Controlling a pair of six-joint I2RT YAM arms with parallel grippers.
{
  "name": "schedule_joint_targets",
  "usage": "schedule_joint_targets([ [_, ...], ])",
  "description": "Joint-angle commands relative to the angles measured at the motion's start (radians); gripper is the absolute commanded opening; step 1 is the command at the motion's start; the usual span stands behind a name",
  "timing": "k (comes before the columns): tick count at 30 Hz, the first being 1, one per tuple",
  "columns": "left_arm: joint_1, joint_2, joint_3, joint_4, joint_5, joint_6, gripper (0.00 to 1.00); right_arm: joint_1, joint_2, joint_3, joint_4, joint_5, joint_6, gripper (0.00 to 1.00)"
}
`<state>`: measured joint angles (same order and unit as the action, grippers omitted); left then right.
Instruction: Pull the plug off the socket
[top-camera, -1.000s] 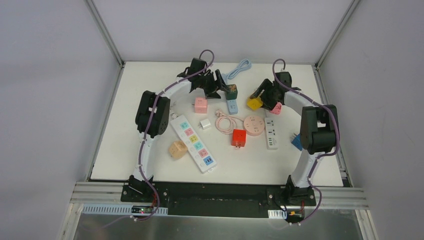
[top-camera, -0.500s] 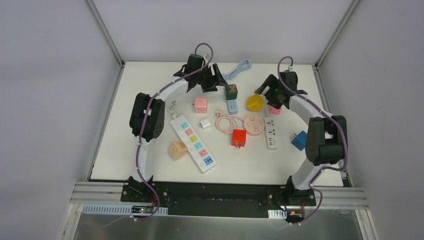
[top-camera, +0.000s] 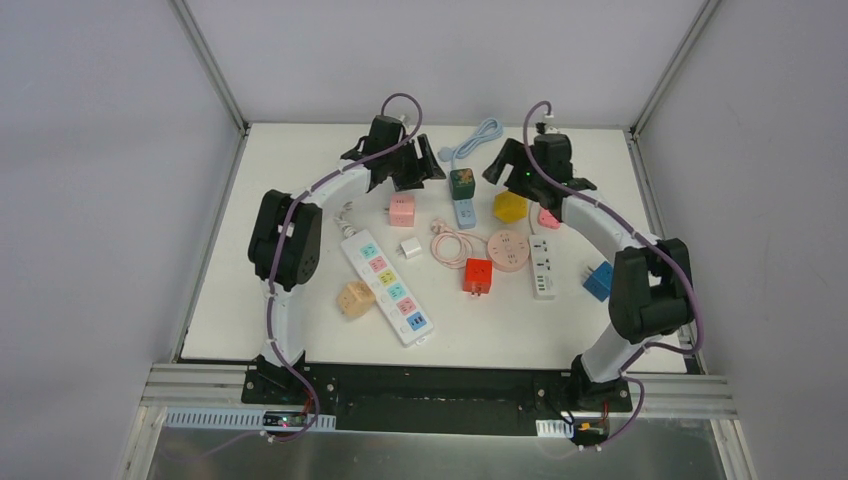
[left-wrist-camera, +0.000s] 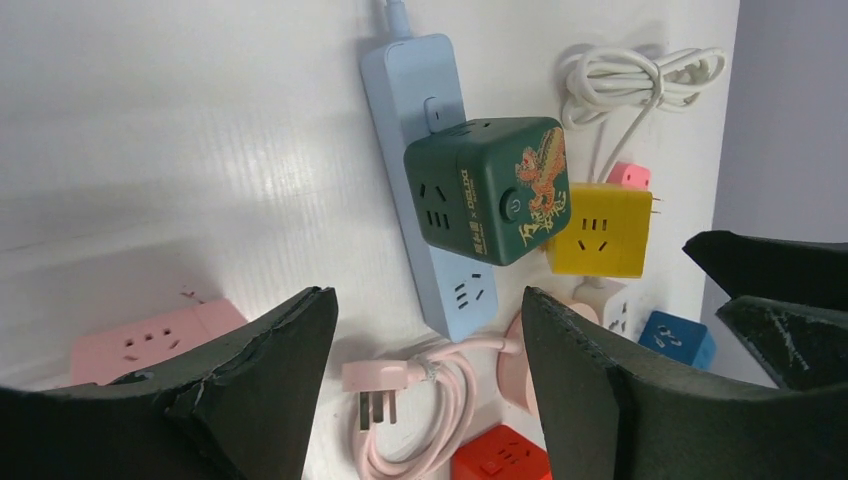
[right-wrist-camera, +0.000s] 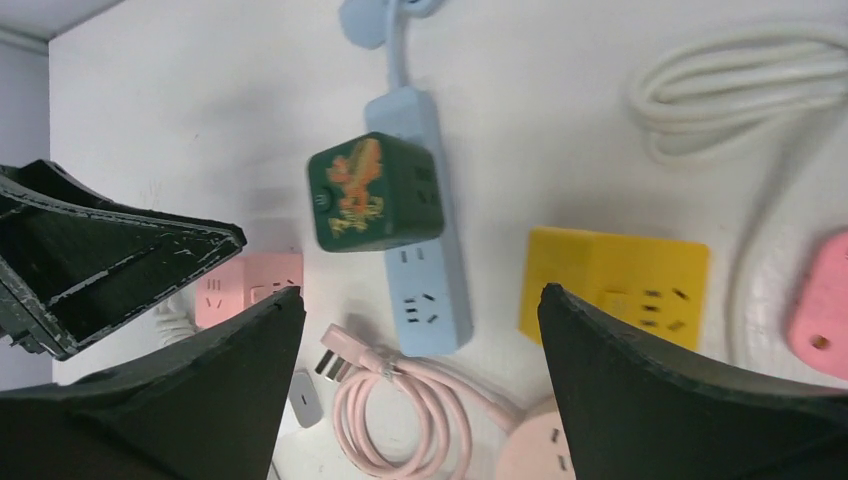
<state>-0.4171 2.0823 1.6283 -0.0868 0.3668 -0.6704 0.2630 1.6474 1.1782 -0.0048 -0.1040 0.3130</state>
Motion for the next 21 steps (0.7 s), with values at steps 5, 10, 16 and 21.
schedule_joint_targets([
  [5, 0.006, -0.169, -0.076, 0.004, -0.126, 0.101, 0.71, 0.138, 0.152, 0.222, -0.063, 0.128, -0.152, 0.91],
  [10, 0.014, -0.189, -0.099, -0.026, -0.128, 0.100, 0.71, 0.168, 0.272, 0.374, -0.166, 0.146, -0.204, 0.92],
  [16, 0.015, -0.208, -0.122, -0.071, -0.108, 0.089, 0.71, 0.194, 0.323, 0.385, -0.156, 0.181, -0.254, 0.92],
  [21, 0.014, -0.250, -0.141, -0.153, -0.141, 0.125, 0.73, 0.214, 0.369, 0.404, -0.127, 0.195, -0.256, 0.90],
])
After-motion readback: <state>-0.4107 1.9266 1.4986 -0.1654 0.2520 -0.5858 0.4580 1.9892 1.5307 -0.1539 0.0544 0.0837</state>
